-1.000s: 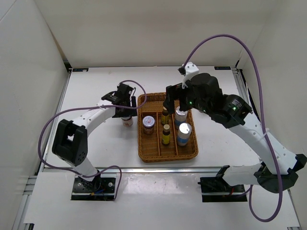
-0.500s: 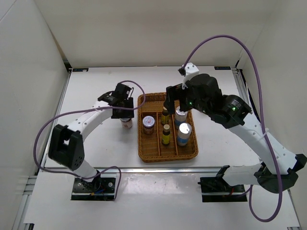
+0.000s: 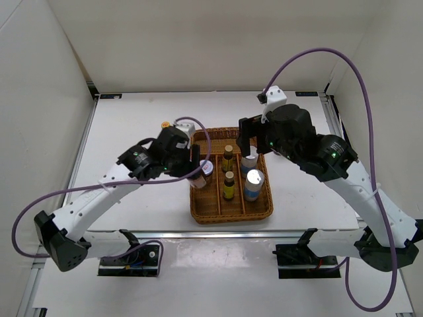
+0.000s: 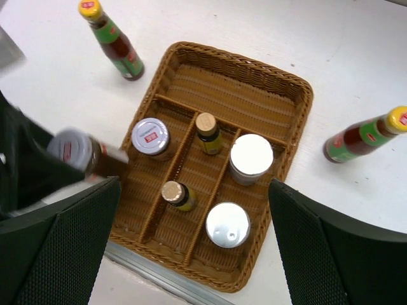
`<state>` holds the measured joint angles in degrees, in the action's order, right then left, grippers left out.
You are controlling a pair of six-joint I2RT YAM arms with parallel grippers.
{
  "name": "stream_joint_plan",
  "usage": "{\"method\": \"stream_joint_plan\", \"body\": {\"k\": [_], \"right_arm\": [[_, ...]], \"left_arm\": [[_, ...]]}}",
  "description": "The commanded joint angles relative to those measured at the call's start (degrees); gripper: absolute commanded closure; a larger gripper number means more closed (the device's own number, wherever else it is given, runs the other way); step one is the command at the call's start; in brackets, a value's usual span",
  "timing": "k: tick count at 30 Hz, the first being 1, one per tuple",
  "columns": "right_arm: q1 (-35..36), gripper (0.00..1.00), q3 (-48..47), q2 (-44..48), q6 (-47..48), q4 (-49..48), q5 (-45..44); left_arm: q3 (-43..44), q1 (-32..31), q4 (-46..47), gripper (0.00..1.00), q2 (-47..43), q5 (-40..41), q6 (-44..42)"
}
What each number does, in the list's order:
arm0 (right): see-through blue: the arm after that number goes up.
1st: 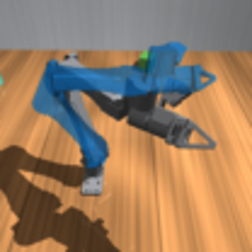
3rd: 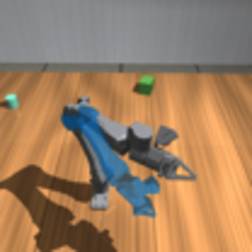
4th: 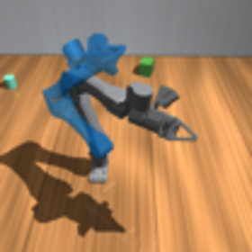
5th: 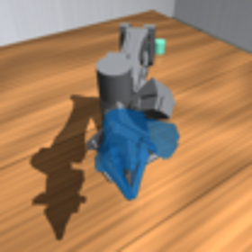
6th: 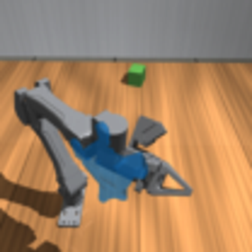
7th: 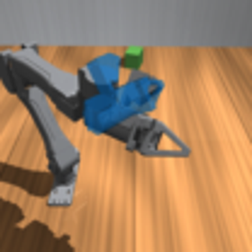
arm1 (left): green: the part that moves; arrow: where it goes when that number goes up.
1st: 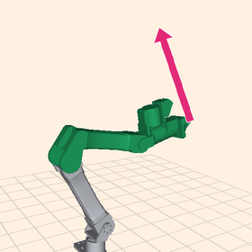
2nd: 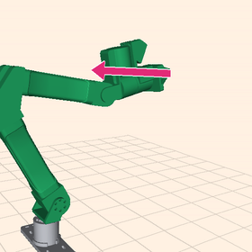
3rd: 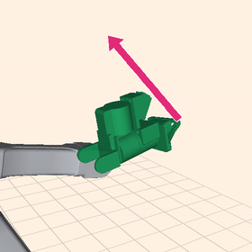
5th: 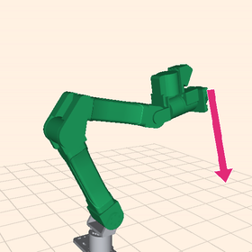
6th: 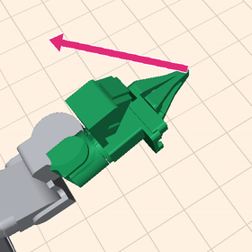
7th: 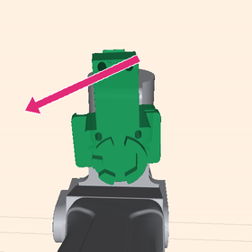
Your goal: Organize the condiment bottles
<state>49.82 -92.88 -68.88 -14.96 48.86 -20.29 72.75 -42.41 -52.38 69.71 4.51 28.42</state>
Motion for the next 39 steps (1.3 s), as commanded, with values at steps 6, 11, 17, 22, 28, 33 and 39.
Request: {"method": "stream_joint_plan", "body": {"k": [6,11,17,22,28,33,39], "right_arm": [[-0.43,0.00,0.16,1.56,1.43,0.88,-4.23],[-0.43,0.00,0.16,2.09,1.43,1.50,-4.23],[-0.43,0.00,2.61,2.09,0.20,1.50,-4.23],[-1.04,0.00,3.85,0.07,-1.12,1.50,-13.19],[-13.51,0.00,3.24,-3.88,-1.12,2.12,-4.42],[-26.14,0.00,-1.06,-11.33,1.34,0.27,3.40],[-32.77,0.00,-4.41,-20.58,1.87,-1.22,8.60]], "left_arm": [[-3.05,-7.68,3.77,0.89,5.25,1.81,4.27],[-4.72,-7.68,7.19,0.86,8.85,3.75,4.27],[-4.73,-7.68,10.02,0.51,13.16,3.75,4.27],[-4.20,-7.68,10.02,0.16,13.96,3.75,4.27],[-0.08,-7.68,5.12,0.00,10.98,6.55,3.66],[4.67,-6.21,0.54,0.00,5.72,11.92,0.68],[2.40,4.95,-1.06,0.00,-2.63,19.73,-4.77]]}}
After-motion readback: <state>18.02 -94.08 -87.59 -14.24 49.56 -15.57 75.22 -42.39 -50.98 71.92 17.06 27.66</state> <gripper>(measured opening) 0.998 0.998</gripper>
